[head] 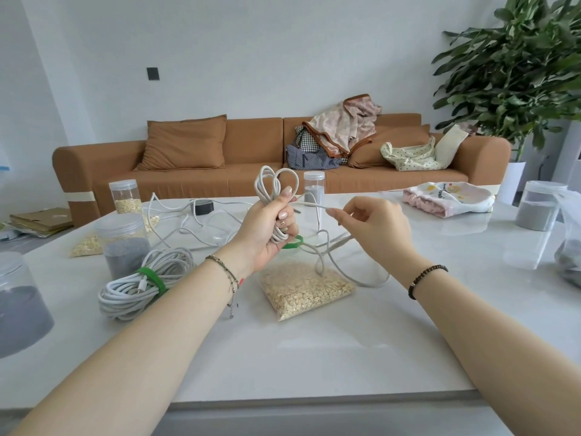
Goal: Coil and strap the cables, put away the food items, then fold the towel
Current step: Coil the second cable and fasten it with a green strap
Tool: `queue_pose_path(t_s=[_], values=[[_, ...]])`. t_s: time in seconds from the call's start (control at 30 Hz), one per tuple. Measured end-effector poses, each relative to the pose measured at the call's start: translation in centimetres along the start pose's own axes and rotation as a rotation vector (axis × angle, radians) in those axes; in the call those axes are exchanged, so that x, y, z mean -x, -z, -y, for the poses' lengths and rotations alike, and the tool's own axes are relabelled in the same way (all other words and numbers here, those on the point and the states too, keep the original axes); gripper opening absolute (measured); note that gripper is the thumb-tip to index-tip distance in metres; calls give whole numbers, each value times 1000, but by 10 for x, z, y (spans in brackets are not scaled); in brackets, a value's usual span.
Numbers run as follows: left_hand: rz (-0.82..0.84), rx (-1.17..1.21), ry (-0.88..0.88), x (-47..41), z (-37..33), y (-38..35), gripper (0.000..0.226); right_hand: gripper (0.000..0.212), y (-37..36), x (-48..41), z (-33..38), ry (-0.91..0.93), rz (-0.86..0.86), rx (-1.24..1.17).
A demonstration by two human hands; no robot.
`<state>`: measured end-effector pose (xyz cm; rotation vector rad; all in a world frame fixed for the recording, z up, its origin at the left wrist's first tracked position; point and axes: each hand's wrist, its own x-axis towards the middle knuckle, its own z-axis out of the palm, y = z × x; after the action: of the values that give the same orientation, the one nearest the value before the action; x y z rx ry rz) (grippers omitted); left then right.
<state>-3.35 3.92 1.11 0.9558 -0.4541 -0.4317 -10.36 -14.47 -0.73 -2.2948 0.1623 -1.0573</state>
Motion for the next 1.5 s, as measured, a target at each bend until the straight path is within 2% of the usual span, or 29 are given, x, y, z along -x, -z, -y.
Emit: queue_pose_path(t_s=[0.1,0.23,0.3,0.43,0.63,0.73,0.8,0.93,1.07,1.17,1.27,1.37,1.43,1.5], values=[[-16,-29,6,1,2,-2,26,44,1,2,1,55,-85,123],[-17,-86,111,2,1,-1,18,23,-1,0,-4,342,-183,66],[-11,-118,200,4,1,0,25,18,-2,-3,-7,425,-224,58],[91,-178,355,10,0,-2,40,17,0,-2,-3,402,-333,39],[249,-268,590,16,-1,-4,61,18,2,1,0,292,-334,-24],[299,-314,677,20,0,-6,59,30,3,2,0,310,-332,-7],[322,-361,709,20,1,-6,51,41,3,1,-1,306,-339,0],[339,-485,693,23,1,-9,22,56,0,1,0,311,-379,75],[367,-397,692,22,-1,-10,27,59,-3,-2,-1,244,-292,2],[393,-302,578,21,-5,-10,30,57,-4,-6,-5,161,-156,-145],[343,-264,450,17,-5,-9,35,45,-5,-5,-6,148,-59,-186],[267,-236,323,12,-2,-7,37,21,-7,-3,-9,150,26,-189],[204,-273,220,9,-1,-6,36,46,-8,0,-8,169,63,-215],[159,-338,125,8,2,-5,34,69,-9,1,-6,182,3,-202]])
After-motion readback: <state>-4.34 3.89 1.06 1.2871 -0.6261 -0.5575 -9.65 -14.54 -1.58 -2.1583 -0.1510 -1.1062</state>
